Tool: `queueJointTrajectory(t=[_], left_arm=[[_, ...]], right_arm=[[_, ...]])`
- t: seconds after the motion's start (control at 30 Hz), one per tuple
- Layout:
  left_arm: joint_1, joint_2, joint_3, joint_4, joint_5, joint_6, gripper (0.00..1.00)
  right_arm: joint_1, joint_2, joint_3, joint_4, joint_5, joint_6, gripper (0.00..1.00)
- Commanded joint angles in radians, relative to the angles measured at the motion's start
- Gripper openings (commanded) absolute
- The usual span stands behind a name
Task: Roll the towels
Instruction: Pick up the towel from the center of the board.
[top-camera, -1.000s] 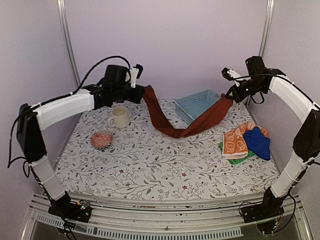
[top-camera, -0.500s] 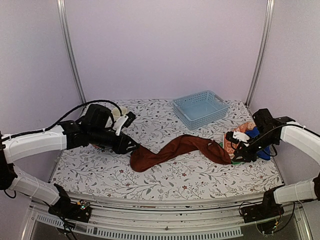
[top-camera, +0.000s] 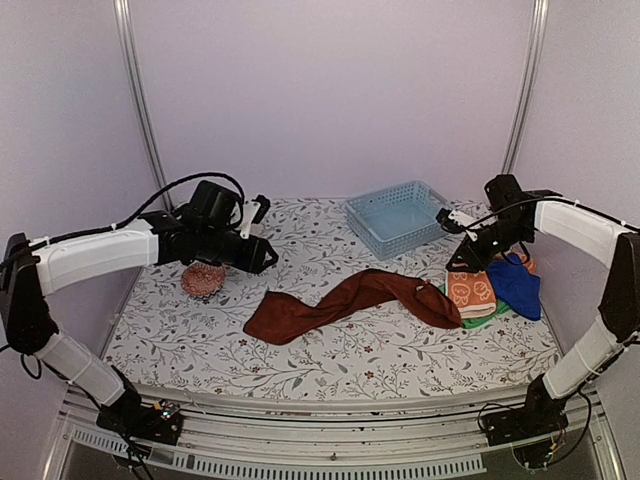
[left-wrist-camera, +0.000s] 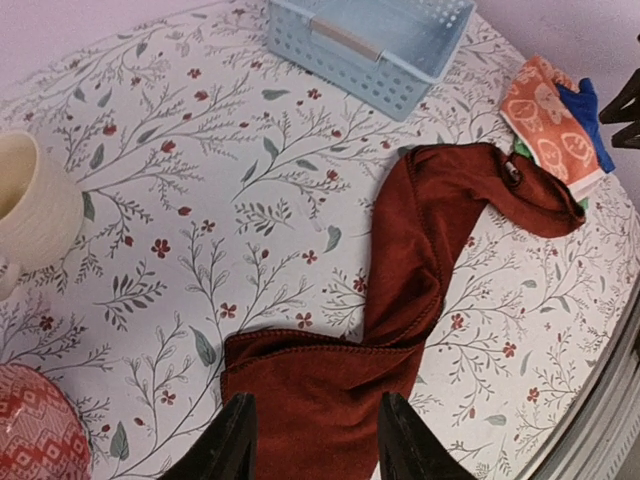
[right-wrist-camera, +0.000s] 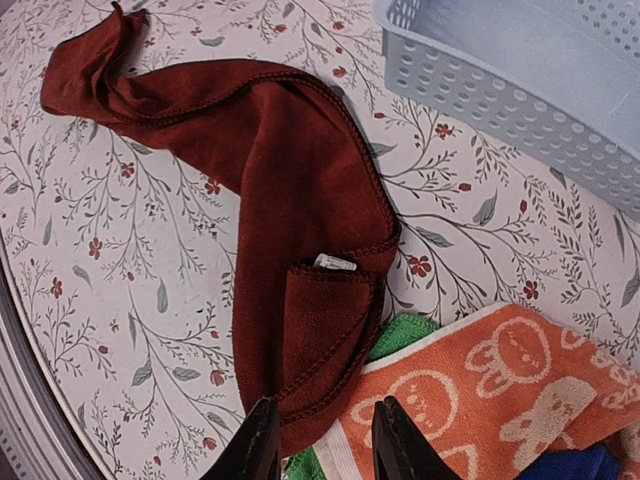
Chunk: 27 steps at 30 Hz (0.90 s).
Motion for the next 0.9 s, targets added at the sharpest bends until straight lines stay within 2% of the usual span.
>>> queueJointTrajectory(t=[0.0,0.17,0.43,0.57,0.87], left_arm=[[0.030,0.113,0.045,-0.064,-0.051,-0.049,0.43],[0.036,0.245,0.056,-0.056,-0.051,-0.054,0.43],[0.058,0.328,0.060,-0.056,-0.074,-0.046,0.44],[0.075,0.348,0.064,-0.060,-0.089,-0.021,0.52],[0.103,0.374,0.048,-0.021,0.045,0.056,0.54]], right_arm=[[-0.003,0.140,0.073,0.019,0.068,0.179,0.35],[0.008,0.256,0.128,-0.016,-0.001,0.201,0.37],[0.086,0.354,0.141,-0.021,0.122,0.195,0.37],[0.092,0.379,0.145,-0.024,0.157,0.196,0.38],[0.102,0.403,0.168,-0.033,0.151,0.198,0.38]])
